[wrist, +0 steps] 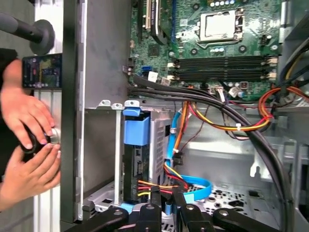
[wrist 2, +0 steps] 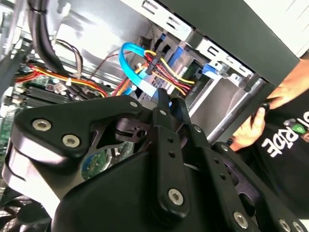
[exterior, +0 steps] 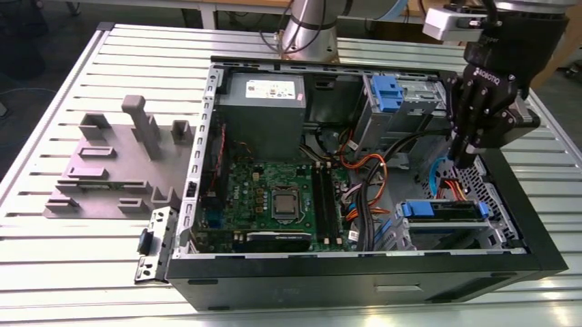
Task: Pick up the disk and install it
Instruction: 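Insert the second disk wire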
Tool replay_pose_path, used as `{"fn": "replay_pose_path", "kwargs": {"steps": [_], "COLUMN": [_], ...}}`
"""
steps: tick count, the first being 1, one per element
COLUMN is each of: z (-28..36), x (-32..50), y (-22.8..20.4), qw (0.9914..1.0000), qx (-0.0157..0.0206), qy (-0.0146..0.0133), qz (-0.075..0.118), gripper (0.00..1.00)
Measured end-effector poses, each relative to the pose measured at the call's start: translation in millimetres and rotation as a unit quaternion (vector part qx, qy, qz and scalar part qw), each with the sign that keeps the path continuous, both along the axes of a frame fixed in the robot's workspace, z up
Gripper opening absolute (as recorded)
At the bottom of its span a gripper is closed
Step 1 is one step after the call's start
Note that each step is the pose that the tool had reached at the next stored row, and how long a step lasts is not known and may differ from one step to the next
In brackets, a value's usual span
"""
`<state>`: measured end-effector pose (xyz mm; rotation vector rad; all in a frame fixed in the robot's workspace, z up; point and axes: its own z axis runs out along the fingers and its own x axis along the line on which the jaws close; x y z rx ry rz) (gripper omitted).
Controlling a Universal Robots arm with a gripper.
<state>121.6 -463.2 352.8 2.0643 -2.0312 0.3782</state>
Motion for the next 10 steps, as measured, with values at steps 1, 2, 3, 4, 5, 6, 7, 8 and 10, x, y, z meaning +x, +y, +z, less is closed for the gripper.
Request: {"fn": "replay_pose_path", "kwargs": {"steps": [1,2,3,4,5,6,7,8,10], "z": [-0.5,-0.8,-1.3,-1.7,-2.1,-2.6,-3.1,-3.6,-4.7], "x": [0.0,0.0,0.0,0.0,0.0,0.0,0.0,0.0,0.0], "y": [0.0,0.0,0.0,0.0,0.0,0.0,0.0,0.0,0.0], "qw": [0.99999,0.99996,0.99989,0.99980,0.99967,0.99953,0.99937,0.99920,0.99879], "qx": [-0.0046,-0.0095,-0.0149,-0.0202,-0.0258,-0.0306,-0.0354,-0.0399,-0.0491], "qy": [0.0000,0.0000,0.0000,0.0000,0.0000,0.0000,0.0000,0.0000,0.0000], "qz": [0.000,0.000,0.000,0.000,0.000,0.000,0.000,0.000,0.000], "gripper": [0.21,0.21,0.21,0.21,0.21,0.21,0.21,0.22,0.28]}}
